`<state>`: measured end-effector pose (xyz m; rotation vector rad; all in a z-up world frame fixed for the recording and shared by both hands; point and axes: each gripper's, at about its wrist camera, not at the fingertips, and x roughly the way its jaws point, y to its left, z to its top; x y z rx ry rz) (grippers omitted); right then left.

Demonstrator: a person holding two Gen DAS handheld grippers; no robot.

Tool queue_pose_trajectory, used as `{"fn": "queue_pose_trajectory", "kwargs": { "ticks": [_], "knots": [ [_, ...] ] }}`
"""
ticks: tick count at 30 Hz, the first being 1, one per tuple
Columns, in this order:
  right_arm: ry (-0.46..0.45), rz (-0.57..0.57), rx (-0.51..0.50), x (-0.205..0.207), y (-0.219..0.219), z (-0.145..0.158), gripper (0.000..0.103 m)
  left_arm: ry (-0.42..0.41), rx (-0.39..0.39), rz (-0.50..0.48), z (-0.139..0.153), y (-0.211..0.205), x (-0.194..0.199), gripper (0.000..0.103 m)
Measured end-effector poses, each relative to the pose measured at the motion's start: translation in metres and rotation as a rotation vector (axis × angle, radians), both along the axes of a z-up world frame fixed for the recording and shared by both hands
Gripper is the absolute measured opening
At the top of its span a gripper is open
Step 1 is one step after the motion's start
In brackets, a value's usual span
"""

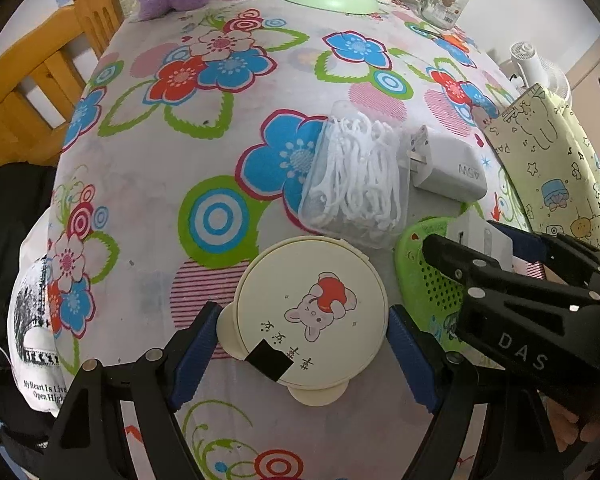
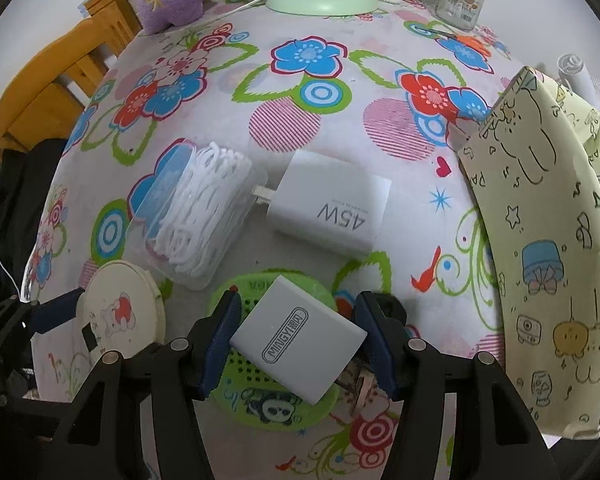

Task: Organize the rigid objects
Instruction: 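Close right tool on the small white charger and lift it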

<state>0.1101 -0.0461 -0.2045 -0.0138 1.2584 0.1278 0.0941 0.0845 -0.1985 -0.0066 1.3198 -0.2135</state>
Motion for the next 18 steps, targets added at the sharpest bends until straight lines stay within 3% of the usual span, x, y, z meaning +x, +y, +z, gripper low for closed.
{"fn": "queue_pose_trajectory", "kwargs": {
  "ticks": [18],
  "knots": [
    [-0.020, -0.004, 0.012, -0.039, -0.004, 0.014, 0.062, -0.040, 0.024, 0.020, 0.014, 0.006, -0.034, 0.084]
  ]
}}
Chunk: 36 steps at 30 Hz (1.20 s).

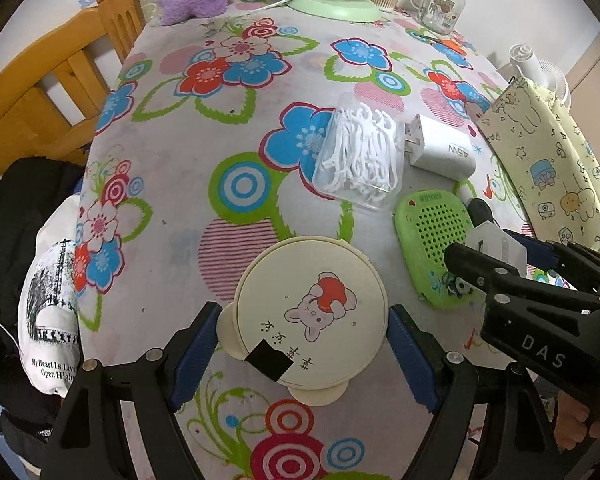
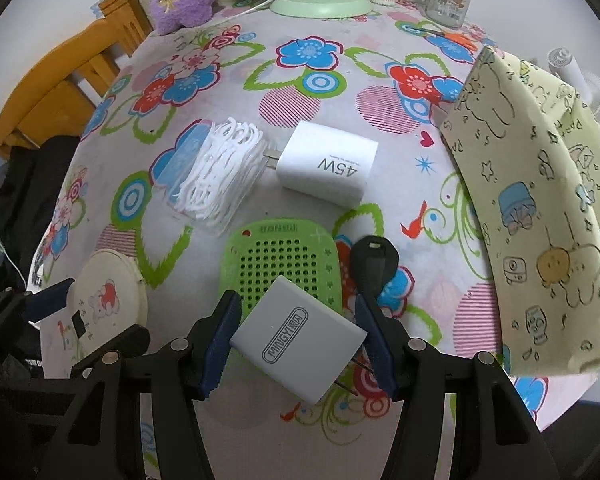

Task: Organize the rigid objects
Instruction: 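Close right tool on the small white charger and lift it, then carry the round mirror in left tool while right tool carries the charger toward the basket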

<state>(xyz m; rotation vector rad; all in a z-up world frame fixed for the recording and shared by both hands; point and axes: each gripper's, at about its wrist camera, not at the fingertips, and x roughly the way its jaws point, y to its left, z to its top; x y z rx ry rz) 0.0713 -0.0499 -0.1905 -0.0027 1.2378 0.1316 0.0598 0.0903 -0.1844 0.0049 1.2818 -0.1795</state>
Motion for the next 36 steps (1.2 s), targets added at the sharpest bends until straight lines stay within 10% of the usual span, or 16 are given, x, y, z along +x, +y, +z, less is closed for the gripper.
{"fn": "queue_pose_trajectory", "kwargs": {
  "ticks": [36],
  "knots": [
    [-0.084, 0.038, 0.025, -0.017, -0.015, 0.074, 0.062, -0.095, 0.016, 0.067, 0.069, -0.008, -0.003, 0.084]
  ]
}}
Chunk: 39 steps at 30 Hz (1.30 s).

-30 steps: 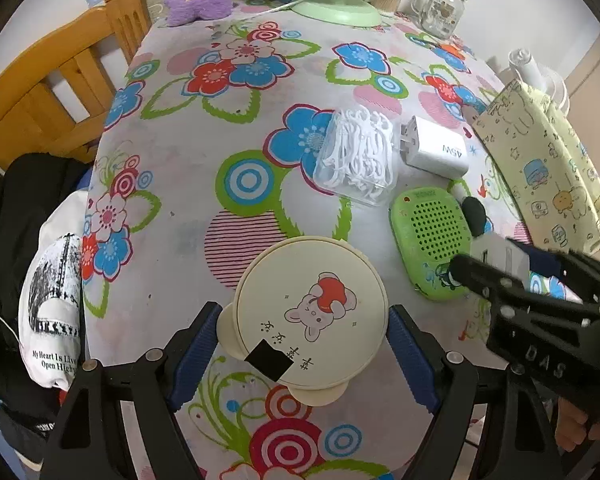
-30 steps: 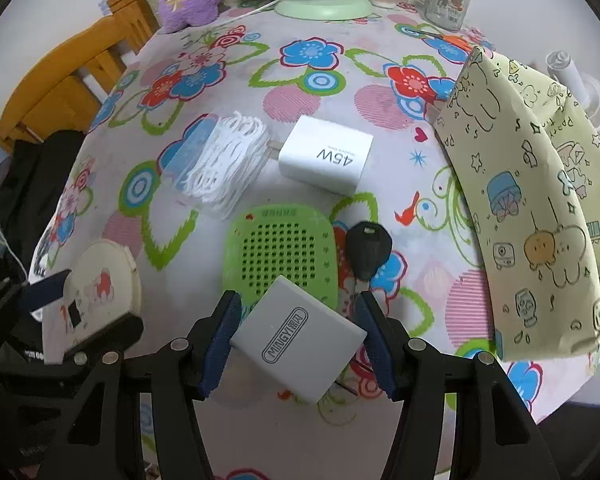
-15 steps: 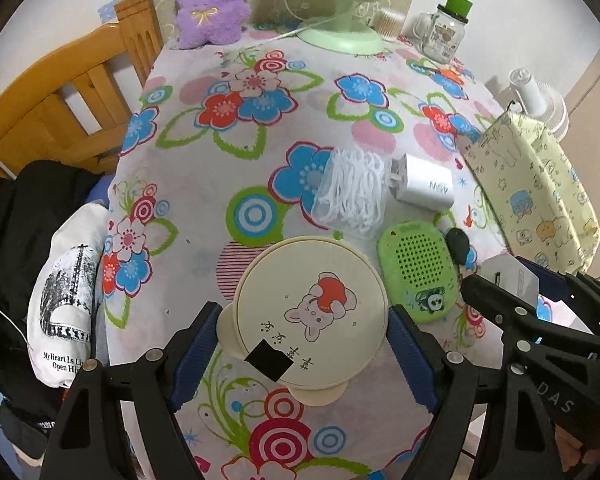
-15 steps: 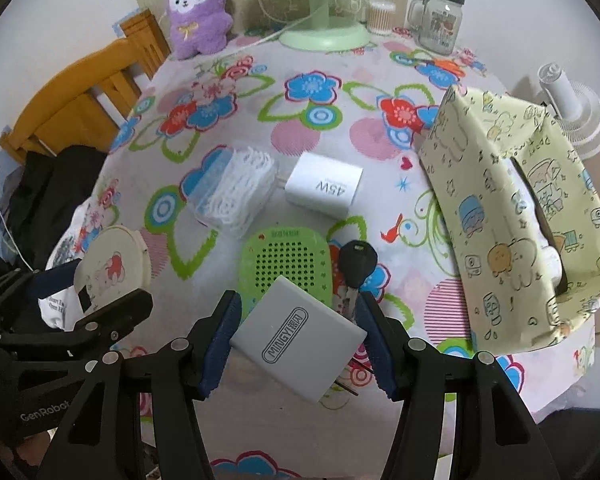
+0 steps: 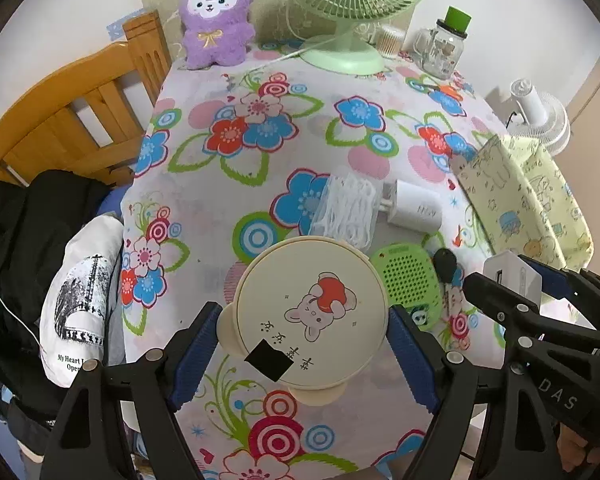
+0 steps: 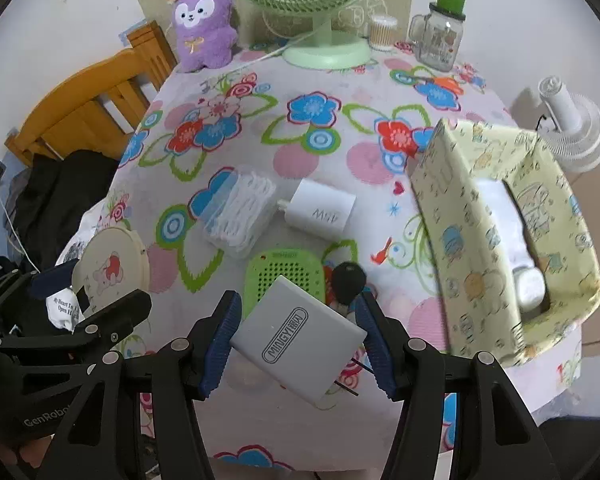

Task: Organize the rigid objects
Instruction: 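Carry the round mirror in left tool while right tool carries the charger toward the basket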

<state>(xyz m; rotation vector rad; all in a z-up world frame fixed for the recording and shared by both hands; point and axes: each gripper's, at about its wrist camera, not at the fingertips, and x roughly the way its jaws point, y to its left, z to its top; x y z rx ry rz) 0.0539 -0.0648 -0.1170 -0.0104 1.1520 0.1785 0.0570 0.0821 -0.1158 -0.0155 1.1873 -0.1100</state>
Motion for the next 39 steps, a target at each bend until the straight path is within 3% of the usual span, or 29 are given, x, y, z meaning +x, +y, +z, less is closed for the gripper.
{"fn": "queue_pose_trajectory", "kwargs": {
  "ticks": [18, 39],
  "knots": [
    [-0.040, 0.014, -0.006, 0.024, -0.037, 0.034, 0.062, -0.051, 0.011, 0.019, 0.029, -0.037, 0.020, 0.084],
    [-0.038, -0.058, -0.005, 0.058, -0.119, 0.048, 0.062, -0.076, 0.008, -0.049, 0.042, -0.119, 0.062, 0.084]
  ]
}}
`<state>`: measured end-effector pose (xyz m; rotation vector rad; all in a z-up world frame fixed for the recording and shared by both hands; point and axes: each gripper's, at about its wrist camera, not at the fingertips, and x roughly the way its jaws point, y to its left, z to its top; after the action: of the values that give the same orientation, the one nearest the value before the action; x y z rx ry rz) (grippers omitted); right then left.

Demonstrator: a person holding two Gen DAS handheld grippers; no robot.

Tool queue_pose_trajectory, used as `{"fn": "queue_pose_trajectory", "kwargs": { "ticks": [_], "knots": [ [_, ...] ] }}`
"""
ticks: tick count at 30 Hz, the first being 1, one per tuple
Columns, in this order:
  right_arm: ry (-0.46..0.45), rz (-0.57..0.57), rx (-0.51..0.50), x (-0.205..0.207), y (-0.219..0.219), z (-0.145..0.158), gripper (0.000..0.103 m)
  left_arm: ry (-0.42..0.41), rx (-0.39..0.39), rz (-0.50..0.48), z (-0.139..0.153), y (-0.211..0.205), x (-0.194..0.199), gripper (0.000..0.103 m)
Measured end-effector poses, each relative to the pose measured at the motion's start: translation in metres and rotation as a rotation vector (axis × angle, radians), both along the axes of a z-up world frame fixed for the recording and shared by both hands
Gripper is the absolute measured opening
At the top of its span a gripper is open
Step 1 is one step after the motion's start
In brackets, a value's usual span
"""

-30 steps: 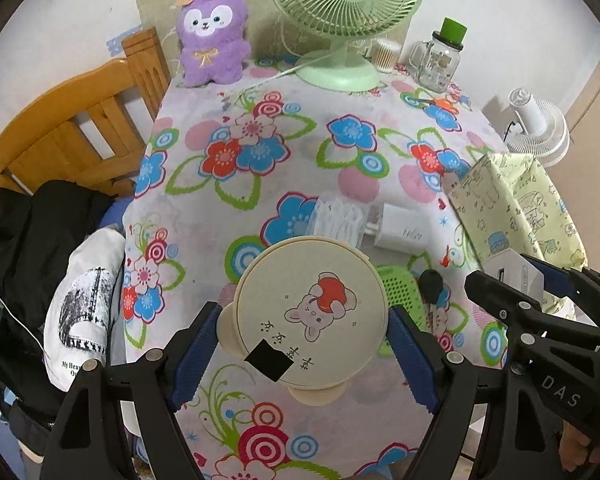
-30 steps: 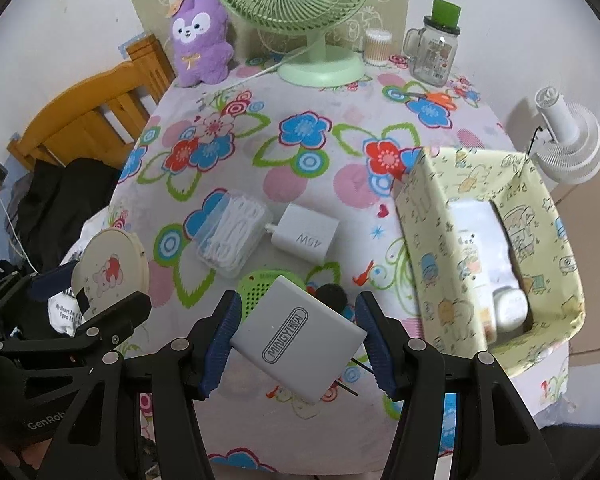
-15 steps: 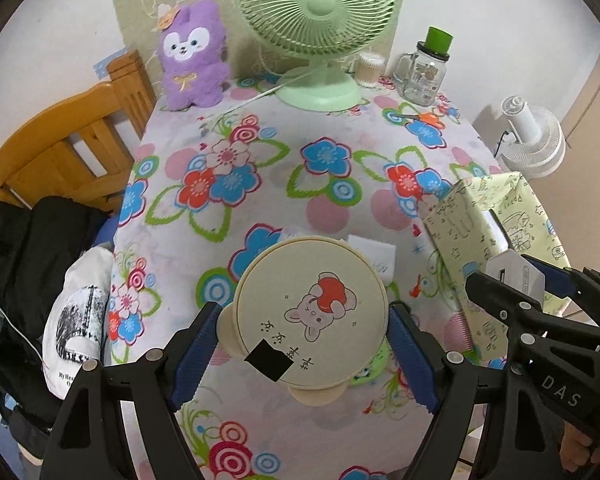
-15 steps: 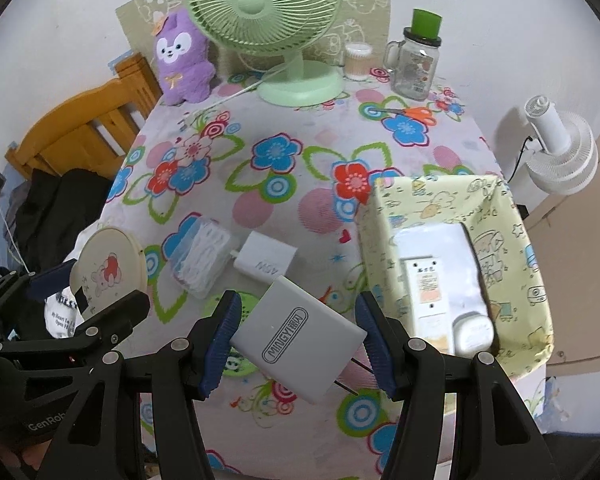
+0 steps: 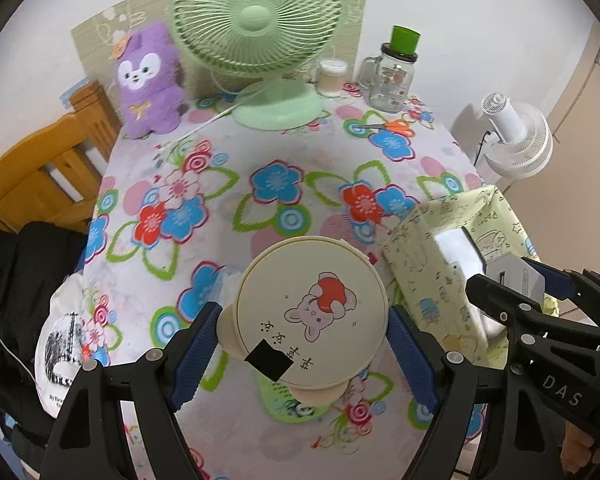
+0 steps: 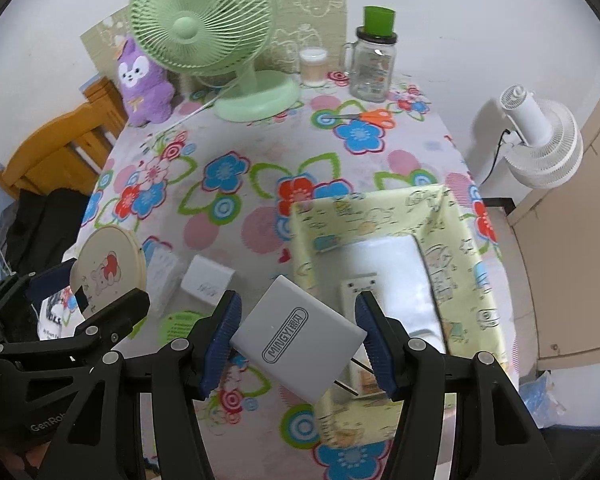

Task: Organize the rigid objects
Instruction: 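Carry the round mirror in left tool while right tool carries the charger toward the basket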

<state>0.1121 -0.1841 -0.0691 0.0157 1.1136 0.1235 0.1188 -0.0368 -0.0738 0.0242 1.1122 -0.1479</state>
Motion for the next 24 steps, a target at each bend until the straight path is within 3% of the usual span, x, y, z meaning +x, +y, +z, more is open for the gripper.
{"fn": "queue_pose_trajectory", "kwargs": {
  "ticks": [24],
  "knots": [
    [0.013, -0.170, -0.004, 0.008, -0.118, -0.009, 0.062, 0.016, 0.004, -0.211, -0.009, -0.117, 0.034, 0.084]
  ]
}}
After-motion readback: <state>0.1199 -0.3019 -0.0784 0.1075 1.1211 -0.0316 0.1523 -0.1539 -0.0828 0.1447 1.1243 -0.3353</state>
